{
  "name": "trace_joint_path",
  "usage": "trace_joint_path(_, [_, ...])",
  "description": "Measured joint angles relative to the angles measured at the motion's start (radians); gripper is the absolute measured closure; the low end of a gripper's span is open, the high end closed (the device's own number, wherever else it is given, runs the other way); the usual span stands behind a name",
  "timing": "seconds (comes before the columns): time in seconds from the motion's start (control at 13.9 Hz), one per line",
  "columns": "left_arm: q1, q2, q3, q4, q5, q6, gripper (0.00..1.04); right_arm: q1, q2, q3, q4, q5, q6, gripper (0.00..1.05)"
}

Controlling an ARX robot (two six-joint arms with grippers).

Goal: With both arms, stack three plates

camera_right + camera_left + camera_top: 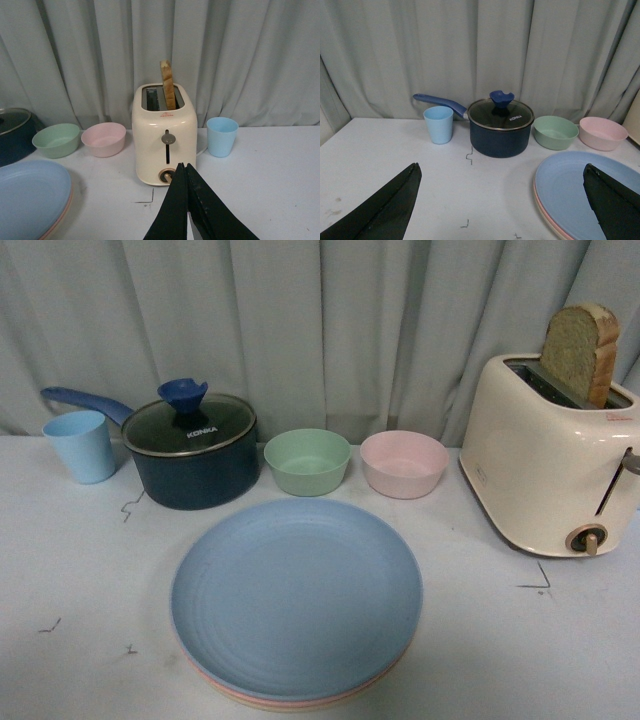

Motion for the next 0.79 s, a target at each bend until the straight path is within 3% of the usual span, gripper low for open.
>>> trace_joint_path(0.29, [0.000,0.000,0.000,0.000,0.000,0.000,0.07,0.000,-0.072,0.000,-0.071,0.000,0.000,1.03])
trace_joint_path(0.43, [0.000,0.000,0.000,0.000,-0.001,0.000,0.07,0.000,-0.230,0.000,-0.250,0.000,0.000,1.03])
trace_joint_path(0.65, [0.000,0.000,0.000,0.000,0.000,0.000,0.07,0.000,-0.240,0.000,-0.246,0.001,0.000,1.03])
trace_joint_path(0.72, [0.000,0.000,0.000,0.001,0.000,0.000,0.07,0.000,-0.240,0.000,-0.249,0.001,-0.001,1.00])
trace_joint_path(0.79, [0.000,0.000,0.000,0.000,0.000,0.000,0.07,0.000,-0.240,0.000,-0.249,0.001,-0.001,0.87])
